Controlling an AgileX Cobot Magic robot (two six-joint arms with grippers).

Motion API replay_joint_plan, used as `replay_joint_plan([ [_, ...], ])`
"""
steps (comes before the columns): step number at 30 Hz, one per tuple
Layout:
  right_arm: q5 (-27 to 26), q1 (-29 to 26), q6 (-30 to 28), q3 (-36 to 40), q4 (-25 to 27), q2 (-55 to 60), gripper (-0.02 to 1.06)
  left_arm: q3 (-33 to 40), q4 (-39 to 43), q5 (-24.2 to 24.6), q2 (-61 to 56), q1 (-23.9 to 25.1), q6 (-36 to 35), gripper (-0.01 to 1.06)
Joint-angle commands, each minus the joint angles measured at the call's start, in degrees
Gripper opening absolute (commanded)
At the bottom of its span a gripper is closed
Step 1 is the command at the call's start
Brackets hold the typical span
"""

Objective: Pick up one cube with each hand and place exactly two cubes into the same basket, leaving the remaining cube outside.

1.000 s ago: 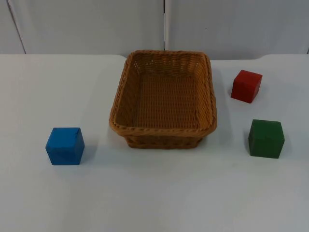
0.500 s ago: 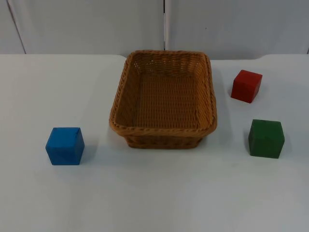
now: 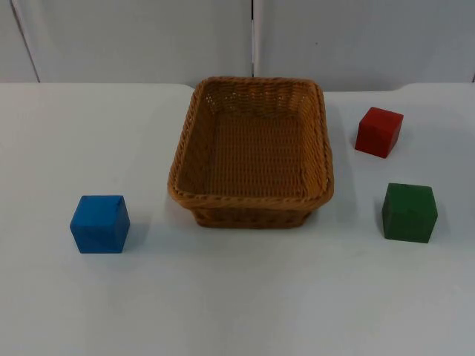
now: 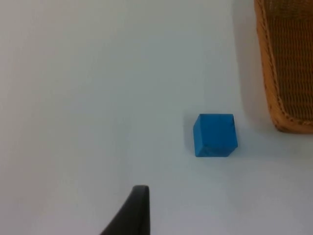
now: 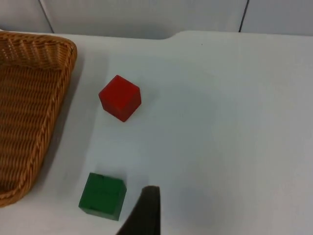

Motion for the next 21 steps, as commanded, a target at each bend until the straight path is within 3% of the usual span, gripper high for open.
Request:
replay_joint_plan([
  [1, -1.31, 0.13, -1.38, -3.87, 0.12, 4.59, 0.85, -1.17, -0.66, -1.72, 3.31, 0.09, 0.0, 1.05],
  [13, -1.25, 0.13, -4.44, -16.52, 1.39, 20.02, 0.85, -7.41, -0.78, -3.17, 14.72, 0.09, 1.69, 1.05],
  [17, -0.74, 0.13, -7.07, -21.7, 1.81, 25.61, 0.85, -9.4, -1.04, -3.04, 18.03, 0.09, 1.9, 1.05],
  [21, 0.81, 0.13, -14.41, -29.97, 6.38, 33.55, 0.85, -11.21, -3.45, -3.09, 23.3, 0.09, 3.24, 1.05],
])
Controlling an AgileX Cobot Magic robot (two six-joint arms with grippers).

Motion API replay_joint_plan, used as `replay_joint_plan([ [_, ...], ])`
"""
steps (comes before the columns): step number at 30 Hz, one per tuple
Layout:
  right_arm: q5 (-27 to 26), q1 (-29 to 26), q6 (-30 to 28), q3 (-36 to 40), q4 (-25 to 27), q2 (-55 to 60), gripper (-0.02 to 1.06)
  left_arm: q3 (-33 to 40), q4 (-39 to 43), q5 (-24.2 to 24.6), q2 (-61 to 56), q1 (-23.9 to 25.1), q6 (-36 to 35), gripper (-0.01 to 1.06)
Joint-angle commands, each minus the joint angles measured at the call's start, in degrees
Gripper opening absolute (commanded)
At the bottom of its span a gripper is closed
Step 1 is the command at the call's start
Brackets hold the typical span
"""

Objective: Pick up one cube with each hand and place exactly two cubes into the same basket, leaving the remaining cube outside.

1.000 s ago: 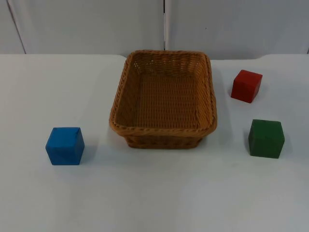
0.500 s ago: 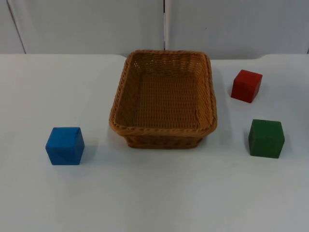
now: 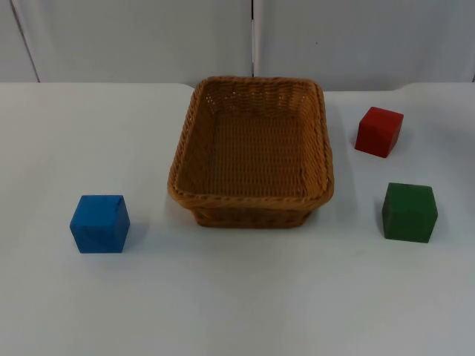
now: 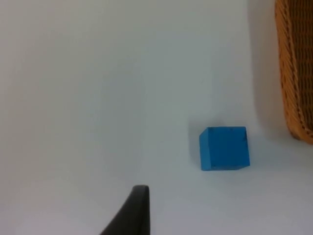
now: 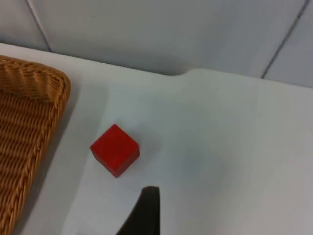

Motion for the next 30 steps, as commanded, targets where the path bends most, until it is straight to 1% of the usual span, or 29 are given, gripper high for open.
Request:
replay_joint_plan([
  [1, 1.19, 0.13, -4.07, -3.89, 2.23, 3.26, 0.85, -0.89, -2.14, -0.34, 2.1, 0.09, 1.14, 1.05],
  [3, 2.82, 0.13, -6.97, -7.45, 4.88, 7.2, 0.85, -1.03, -3.66, -0.6, 4.71, 0.09, 2.31, 1.05],
  [6, 4.97, 0.93, -8.57, -12.64, 4.57, 12.73, 0.85, -1.03, -5.14, -1.32, 9.33, 0.09, 3.55, 1.05],
  [7, 4.97, 0.93, -8.57, -12.64, 4.57, 12.73, 0.85, -1.03, -5.14, -1.32, 9.33, 0.09, 3.55, 1.05],
  [10, 7.09, 2.25, -11.9, -18.06, 4.81, 18.06, 0.85, -1.03, -7.79, -2.87, 13.67, 0.09, 5.3, 1.05],
  [12, 8.12, 3.18, -12.61, -21.8, 4.58, 21.96, 0.85, -1.03, -9.94, -4.17, 16.13, 0.09, 6.88, 1.05],
  [13, 8.12, 3.18, -12.61, -21.8, 4.58, 21.96, 0.85, -1.03, -9.94, -4.17, 16.13, 0.09, 6.88, 1.05],
  [18, 12.3, 4.8, -16.5, -30.98, 4.68, 31.18, 0.85, -1.63, -11.47, -4.99, 21.62, 0.09, 8.14, 1.05],
  [19, 12.3, 4.8, -16.5, -30.98, 4.68, 31.18, 0.85, -1.63, -11.47, -4.99, 21.62, 0.09, 8.14, 1.05],
  [20, 12.66, 4.91, -17.32, -32.67, 5.37, 32.95, 0.85, -1.63, -11.47, -5.5, 22.47, 0.09, 8.37, 1.05],
  [22, 13.54, 4.88, -20.02, -35.75, 7.99, 36.05, 0.85, -1.63, -11.58, -6.14, 23.96, 0.09, 8.5, 1.05],
  [23, 13.99, 4.88, -21.61, -36.82, 8.59, 37.57, 0.85, -1.63, -11.9, -6.26, 24.75, 0.09, 8.63, 1.05],
  [24, 13.99, 4.88, -21.61, -36.82, 8.59, 37.57, 0.85, -1.63, -11.9, -6.26, 24.75, 0.09, 8.63, 1.05],
  [27, 15.37, 4.88, -24.93, -39.97, 10.55, 41.73, 0.85, -1.63, -14.29, -7.04, 26.72, -0.03, 10.45, 1.05],
  [30, 16.43, 4.88, -26.87, -42.16, 10.55, 45.29, 0.85, -1.63, -18.24, -7.87, 29.0, -0.13, 13.98, 1.05],
])
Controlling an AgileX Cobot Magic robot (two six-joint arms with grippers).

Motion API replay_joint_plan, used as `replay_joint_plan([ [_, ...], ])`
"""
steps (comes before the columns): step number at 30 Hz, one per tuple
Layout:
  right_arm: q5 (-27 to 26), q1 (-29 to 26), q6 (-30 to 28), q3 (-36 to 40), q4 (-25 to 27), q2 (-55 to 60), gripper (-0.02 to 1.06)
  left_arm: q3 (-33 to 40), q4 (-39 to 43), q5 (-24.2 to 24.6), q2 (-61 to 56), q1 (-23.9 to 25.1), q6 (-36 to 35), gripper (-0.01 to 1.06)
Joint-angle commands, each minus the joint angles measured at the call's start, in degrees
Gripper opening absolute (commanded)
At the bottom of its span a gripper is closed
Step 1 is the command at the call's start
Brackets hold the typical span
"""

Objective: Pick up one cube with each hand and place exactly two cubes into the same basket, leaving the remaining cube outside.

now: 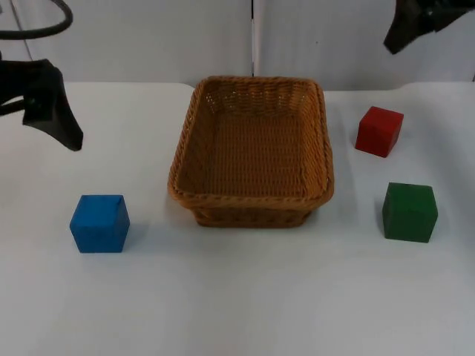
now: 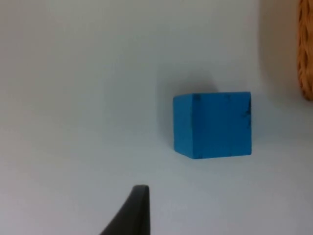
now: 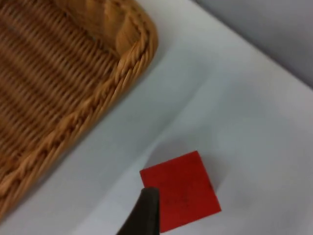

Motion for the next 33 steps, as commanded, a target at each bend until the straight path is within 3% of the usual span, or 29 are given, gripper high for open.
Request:
replay_joint_plan([
  [1, 1.11, 0.22, -1.95, -1.32, 0.58, 1.43, 0.85, -0.41, -2.95, -0.91, 1.15, -0.13, 2.03, 1.05],
  [9, 0.37, 0.22, -5.5, -2.11, 0.68, 6.38, 0.85, -0.41, -5.27, -3.49, 7.83, -0.22, 4.75, 1.05],
  [21, -0.43, 0.22, -7.81, -2.11, 1.02, 9.86, 0.85, -3.81, -3.36, -6.64, 13.86, -6.34, 5.18, 1.05],
  [33, -1.63, 0.68, -9.77, -2.11, 1.94, 13.11, 0.85, -4.96, -2.13, -9.76, 20.69, -6.84, 4.7, 1.05],
])
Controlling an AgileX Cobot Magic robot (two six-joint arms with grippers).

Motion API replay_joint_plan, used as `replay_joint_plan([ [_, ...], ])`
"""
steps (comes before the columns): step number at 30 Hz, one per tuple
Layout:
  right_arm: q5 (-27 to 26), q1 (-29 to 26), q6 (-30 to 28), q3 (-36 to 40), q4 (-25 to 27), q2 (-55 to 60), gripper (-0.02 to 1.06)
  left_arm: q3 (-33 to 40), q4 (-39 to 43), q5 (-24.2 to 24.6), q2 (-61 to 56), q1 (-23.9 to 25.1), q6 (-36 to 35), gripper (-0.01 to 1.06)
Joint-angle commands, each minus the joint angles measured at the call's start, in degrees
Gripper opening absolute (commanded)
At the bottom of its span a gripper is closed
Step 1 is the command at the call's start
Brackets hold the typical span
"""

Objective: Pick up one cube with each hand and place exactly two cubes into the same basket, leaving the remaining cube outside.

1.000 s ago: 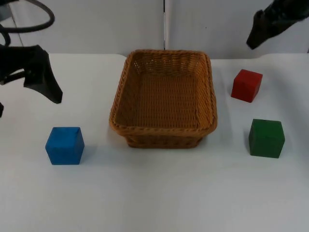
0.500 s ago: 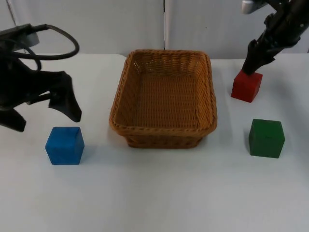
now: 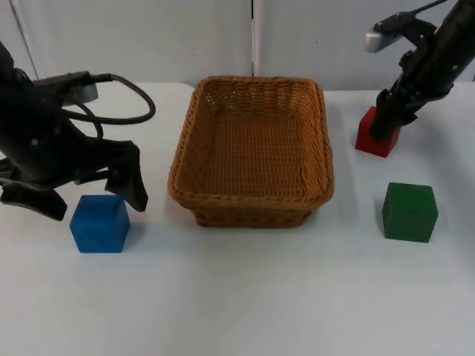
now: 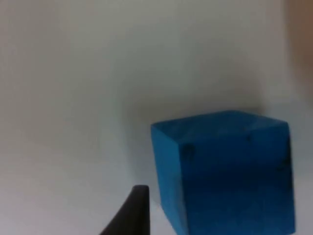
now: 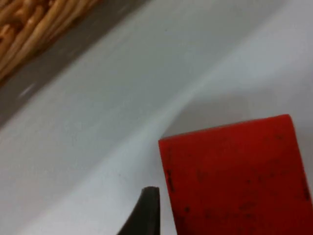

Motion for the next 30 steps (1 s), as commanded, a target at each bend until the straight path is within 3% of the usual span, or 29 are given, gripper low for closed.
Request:
replay_joint_plan([
  [1, -0.52, 0.6, -1.33, -0.41, 1.15, 0.39, 0.85, -0.38, 0.75, -0.91, 0.54, -0.37, -0.3, 1.05],
  [20, -3.83, 1.95, -3.55, -0.41, 1.72, 3.53, 0.82, -0.38, 3.99, -4.53, 5.59, -0.37, -0.45, 1.05],
  [25, -3.82, 1.95, -3.55, -0.41, 1.72, 3.53, 0.78, -0.38, 3.79, -3.91, 6.6, -0.37, -0.45, 0.87],
  [30, -5.09, 1.95, -3.55, -0.41, 1.65, 3.53, 0.44, -0.38, 3.66, -3.91, 6.6, -0.37, -1.6, 0.55],
])
